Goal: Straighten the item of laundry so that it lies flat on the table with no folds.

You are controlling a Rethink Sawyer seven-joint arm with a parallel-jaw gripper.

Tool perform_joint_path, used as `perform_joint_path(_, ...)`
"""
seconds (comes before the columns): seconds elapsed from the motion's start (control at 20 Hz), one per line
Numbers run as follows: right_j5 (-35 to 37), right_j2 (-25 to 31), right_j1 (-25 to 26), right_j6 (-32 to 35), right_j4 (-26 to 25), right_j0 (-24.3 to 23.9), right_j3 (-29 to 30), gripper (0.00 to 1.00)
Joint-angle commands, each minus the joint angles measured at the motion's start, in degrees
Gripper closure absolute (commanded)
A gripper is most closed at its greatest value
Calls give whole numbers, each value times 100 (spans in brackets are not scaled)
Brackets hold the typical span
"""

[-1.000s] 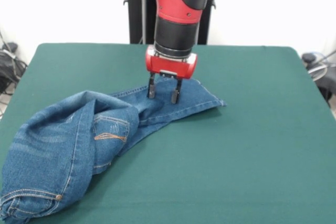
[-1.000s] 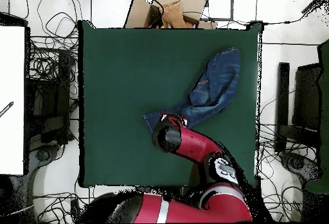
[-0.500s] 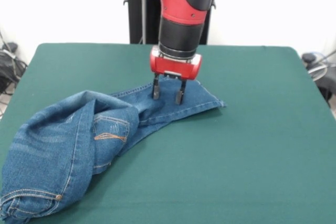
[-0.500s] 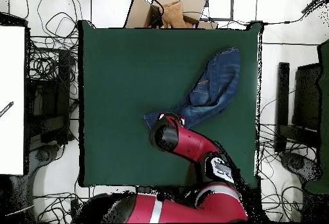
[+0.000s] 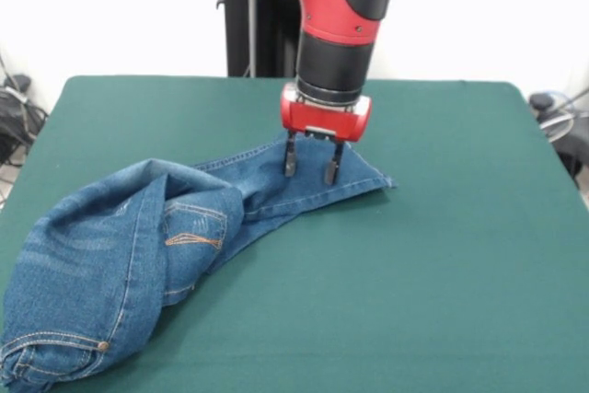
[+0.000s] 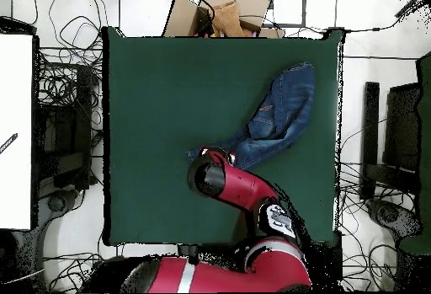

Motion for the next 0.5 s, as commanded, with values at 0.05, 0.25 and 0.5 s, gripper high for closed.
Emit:
perform_joint_path(0.05,-166,303,75,1695,412,53,304,100)
perform_joint_path(0.25,-215,340,80,1665,369,-11,339,100)
perform_joint_path(0.5,-253,458,70,1608,270,-222,378,100)
